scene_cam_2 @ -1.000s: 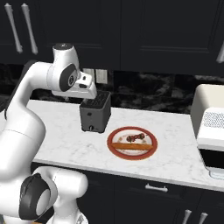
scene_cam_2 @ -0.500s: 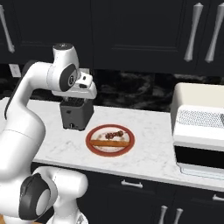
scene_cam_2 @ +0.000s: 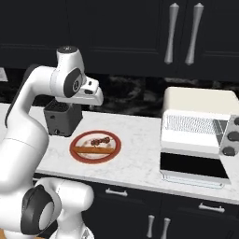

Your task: Pick up the kebab skewer and baguette bread, and place them inside the toaster oven. Close the toaster oven door and start by setting the timer.

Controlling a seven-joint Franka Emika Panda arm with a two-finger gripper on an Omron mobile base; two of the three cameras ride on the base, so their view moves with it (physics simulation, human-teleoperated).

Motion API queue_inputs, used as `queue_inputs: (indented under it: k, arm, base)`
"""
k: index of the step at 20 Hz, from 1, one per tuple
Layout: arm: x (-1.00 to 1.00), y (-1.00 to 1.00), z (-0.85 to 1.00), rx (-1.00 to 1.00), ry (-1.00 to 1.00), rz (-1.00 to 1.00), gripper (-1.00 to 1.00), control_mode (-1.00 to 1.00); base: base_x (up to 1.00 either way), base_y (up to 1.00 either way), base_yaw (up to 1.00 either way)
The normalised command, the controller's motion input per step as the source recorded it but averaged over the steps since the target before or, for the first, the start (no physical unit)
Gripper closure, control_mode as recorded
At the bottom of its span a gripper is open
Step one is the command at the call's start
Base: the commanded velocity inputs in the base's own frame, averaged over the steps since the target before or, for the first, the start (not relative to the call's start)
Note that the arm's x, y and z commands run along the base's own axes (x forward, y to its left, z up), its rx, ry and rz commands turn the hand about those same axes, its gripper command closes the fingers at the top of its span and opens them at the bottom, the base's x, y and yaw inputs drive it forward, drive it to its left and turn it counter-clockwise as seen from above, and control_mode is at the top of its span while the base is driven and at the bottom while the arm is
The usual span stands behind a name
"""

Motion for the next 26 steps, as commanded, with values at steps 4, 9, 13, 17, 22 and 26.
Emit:
queue_inputs:
  k: [4,9,13,17,22,26]
  arm:
    - [0.00,0.00,0.00,0.00,0.00,0.00,-1.00,1.00]
    - [0.00,0.00,0.00,0.00,0.00,0.00,-1.00,1.00]
    - [0.00,0.00,0.00,0.00,0.00,0.00,-1.00,1.00]
    - [0.00,0.00,0.00,0.00,0.00,0.00,-1.00,1.00]
    - [0.00,0.00,0.00,0.00,0.00,0.00,-1.00,1.00]
    - [0.00,0.00,0.00,0.00,0.00,0.00,-1.00,1.00]
  base:
    - [0.01,-0.50,0.00]
    - [0.02,-0.53,0.00]
    - [0.10,-0.47,0.00]
    - [0.11,-0.42,0.00]
    - [0.03,-0.12,0.00]
    - [0.00,0.00,0.00]
